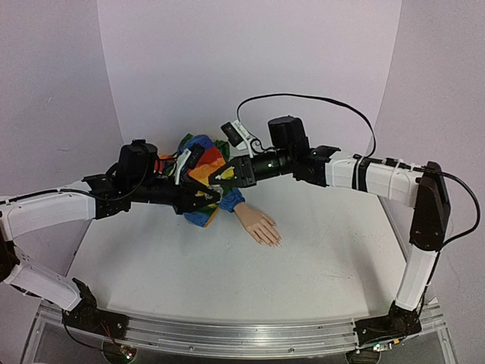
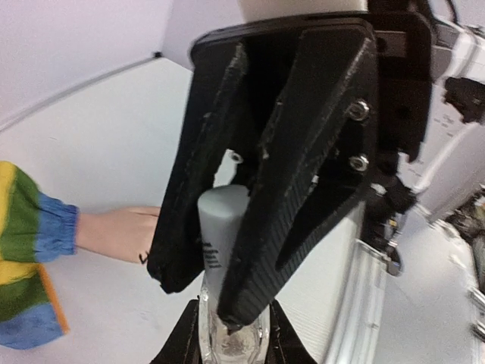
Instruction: Paint the nails
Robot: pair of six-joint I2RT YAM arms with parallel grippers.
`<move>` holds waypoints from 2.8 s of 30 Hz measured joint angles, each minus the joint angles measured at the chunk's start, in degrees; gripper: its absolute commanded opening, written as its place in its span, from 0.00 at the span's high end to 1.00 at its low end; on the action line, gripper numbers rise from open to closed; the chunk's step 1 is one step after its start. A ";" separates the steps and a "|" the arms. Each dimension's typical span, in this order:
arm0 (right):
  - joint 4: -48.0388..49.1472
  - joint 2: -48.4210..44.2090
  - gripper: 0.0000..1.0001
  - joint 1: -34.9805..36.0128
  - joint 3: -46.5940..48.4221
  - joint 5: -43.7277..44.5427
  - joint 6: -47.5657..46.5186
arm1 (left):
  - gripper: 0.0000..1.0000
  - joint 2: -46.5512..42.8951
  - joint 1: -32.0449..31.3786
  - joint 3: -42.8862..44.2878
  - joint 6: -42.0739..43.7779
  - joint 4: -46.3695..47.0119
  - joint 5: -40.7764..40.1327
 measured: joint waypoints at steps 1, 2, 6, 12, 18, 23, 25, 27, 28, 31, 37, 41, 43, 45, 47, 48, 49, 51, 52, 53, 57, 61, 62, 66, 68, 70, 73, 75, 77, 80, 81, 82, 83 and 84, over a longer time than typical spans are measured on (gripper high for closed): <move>0.24 -0.39 1.00 -0.28 -1.07 -3.91 -1.16 | 1.00 0.00 0.33 0.17 -0.46 -0.92 4.39; 0.48 -0.92 1.00 -0.44 -2.16 -7.63 -2.03 | 1.00 0.04 0.46 0.26 -1.20 -1.46 8.76; 1.77 -4.42 1.00 -0.28 -6.36 -18.84 -4.39 | 1.00 1.22 0.17 2.49 -4.42 -3.17 24.70; 4.24 -10.23 0.89 1.95 -10.78 -21.99 -5.81 | 1.00 0.42 -1.99 3.32 -5.99 -1.38 32.54; 4.37 -12.41 0.46 2.67 -12.13 -16.61 -5.49 | 1.00 -1.97 -2.16 2.91 -5.73 -0.66 27.61; -0.09 -13.73 0.33 3.10 -12.72 -3.85 -5.38 | 1.00 -6.01 -2.05 0.81 -2.80 0.55 13.60; -3.21 -13.86 0.32 3.28 -12.24 2.43 -5.57 | 1.00 -7.32 -2.38 0.11 -1.20 0.57 7.45; -6.67 -13.81 0.32 3.37 -11.21 7.61 -5.66 | 1.00 -8.02 -2.82 -0.26 0.33 0.52 1.77; -7.98 -13.77 0.33 3.37 -10.54 9.25 -5.64 | 1.00 -8.20 -2.97 -0.35 1.05 0.48 -0.96; -10.21 -13.44 0.33 3.37 -7.69 13.07 -5.38 | 1.00 -8.24 -3.28 -0.35 3.15 0.48 -7.78; -10.78 -13.09 0.32 3.37 -2.95 18.80 -3.98 | 1.00 -6.71 -3.32 -0.31 6.34 0.55 -18.03; -10.56 -10.67 0.33 3.37 1.16 22.08 -2.82 | 1.00 -3.45 -3.34 0.24 7.61 0.50 -20.74; -10.43 -8.57 0.35 3.37 3.30 22.91 -2.14 | 1.00 -1.64 -3.45 0.83 7.80 0.20 -21.35; -10.27 -6.23 0.40 3.37 5.07 23.63 -1.44 | 1.00 -0.17 -3.54 1.49 7.85 0.04 -21.75; -10.32 -4.13 0.44 3.34 6.27 24.00 -0.66 | 1.00 0.83 -3.58 2.08 7.85 0.04 -22.14; -10.29 -3.08 0.46 3.37 6.78 24.04 -0.22 | 1.00 1.09 -3.58 2.29 7.82 0.04 -22.25; -10.32 -2.12 0.48 3.37 7.19 24.04 0.24 | 1.00 1.31 -3.61 2.47 7.82 0.09 -22.47; -10.25 -0.83 0.57 3.37 7.48 24.04 0.87 | 1.00 1.33 -3.63 2.69 7.80 0.02 -22.67; -10.27 -0.28 0.64 3.37 7.48 23.96 1.22 | 1.00 1.33 -3.63 2.78 7.80 0.11 -22.69; -10.23 0.07 0.72 3.37 7.48 23.89 1.55 | 1.00 1.33 -3.65 2.80 7.80 0.20 -22.69; -9.46 0.37 0.98 3.37 7.48 22.99 2.95 | 1.00 1.33 -3.67 2.78 7.72 0.02 -22.67; -8.83 0.37 1.00 3.19 7.45 22.03 2.99 | 1.00 1.29 -3.65 2.80 7.32 0.13 -22.29; -8.72 0.37 1.00 3.13 7.23 21.57 2.80 | 1.00 1.18 -3.63 2.80 7.08 0.04 -21.86; -6.75 -0.48 1.00 2.67 4.83 17.90 0.92 | 1.00 0.61 -3.19 2.78 5.49 -1.22 -18.23; -5.62 -1.84 1.00 2.34 2.51 14.71 -0.46 | 1.00 0.17 -2.75 2.78 4.39 -2.23 -13.84; -4.74 -3.54 1.00 1.95 0.11 9.92 -2.16 | 1.00 -0.55 -2.25 2.78 3.52 -3.17 -7.63; -3.26 -5.95 1.00 1.44 -2.89 0.72 -4.59 | 1.00 -1.75 -1.51 2.78 2.75 -4.02 3.48; -2.36 -7.61 1.00 1.31 -4.92 -7.15 -6.10 | 1.00 -2.27 -1.27 2.80 1.88 -4.26 12.92; -1.33 -9.05 1.00 1.57 -6.67 -14.03 -7.08 | 1.00 -2.27 -1.27 3.21 0.33 -4.33 21.20; 0.79 -10.99 1.00 2.80 -8.85 -19.32 -8.11 | 1.00 -1.55 -1.84 4.20 -2.93 -4.35 31.89; 1.42 -11.78 1.00 3.10 -9.84 -19.82 -8.46 | 1.00 -1.38 -2.14 4.31 -3.63 -4.20 34.01; 1.95 -12.48 1.00 3.43 -10.78 -19.93 -8.72 | 1.00 -1.36 -2.45 4.31 -4.28 -4.17 35.12; 2.43 -13.00 1.00 3.67 -11.52 -19.96 -8.94 | 1.00 -1.36 -2.73 4.28 -4.61 -4.20 35.54; 2.78 -13.38 1.00 3.76 -11.98 -19.87 -9.11 | 1.00 -1.36 -2.93 4.26 -4.81 -4.17 35.54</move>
